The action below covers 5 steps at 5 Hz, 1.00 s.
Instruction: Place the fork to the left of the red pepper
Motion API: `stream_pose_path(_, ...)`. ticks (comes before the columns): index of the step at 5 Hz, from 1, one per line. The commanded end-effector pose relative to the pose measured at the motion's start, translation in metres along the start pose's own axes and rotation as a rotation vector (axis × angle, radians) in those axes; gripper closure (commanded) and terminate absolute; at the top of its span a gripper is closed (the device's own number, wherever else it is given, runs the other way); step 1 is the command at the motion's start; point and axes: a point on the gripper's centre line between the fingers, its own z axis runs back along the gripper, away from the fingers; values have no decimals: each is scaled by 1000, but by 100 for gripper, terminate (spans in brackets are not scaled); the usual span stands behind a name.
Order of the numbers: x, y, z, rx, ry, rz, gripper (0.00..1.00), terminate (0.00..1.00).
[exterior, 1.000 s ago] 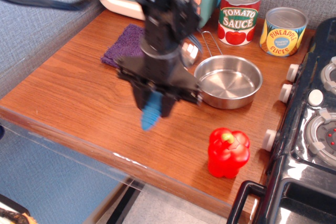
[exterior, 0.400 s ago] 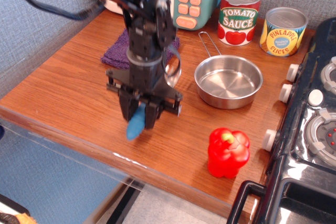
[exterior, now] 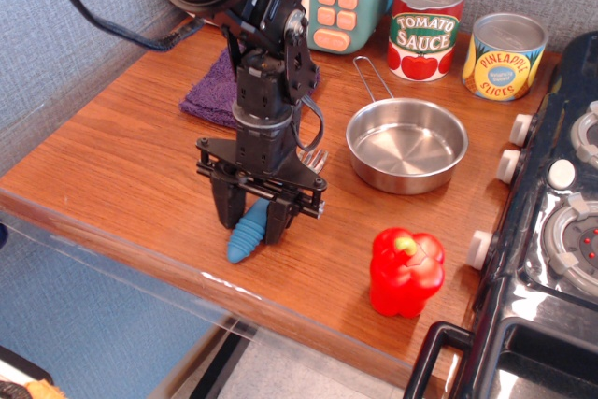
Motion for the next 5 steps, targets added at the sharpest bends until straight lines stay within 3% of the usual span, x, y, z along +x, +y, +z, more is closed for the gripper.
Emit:
stream_pose_path(1,-9,-11,47,23,-183,-159,0,0)
stream_pose_path(2,-15,-15,58,2,-246,-173,0,0)
stream_pose_path(4,-16,-16,55,-20,-241,-170,0,0)
stream_pose_path(5,-16,-16,55,-20,-241,-170,0,100)
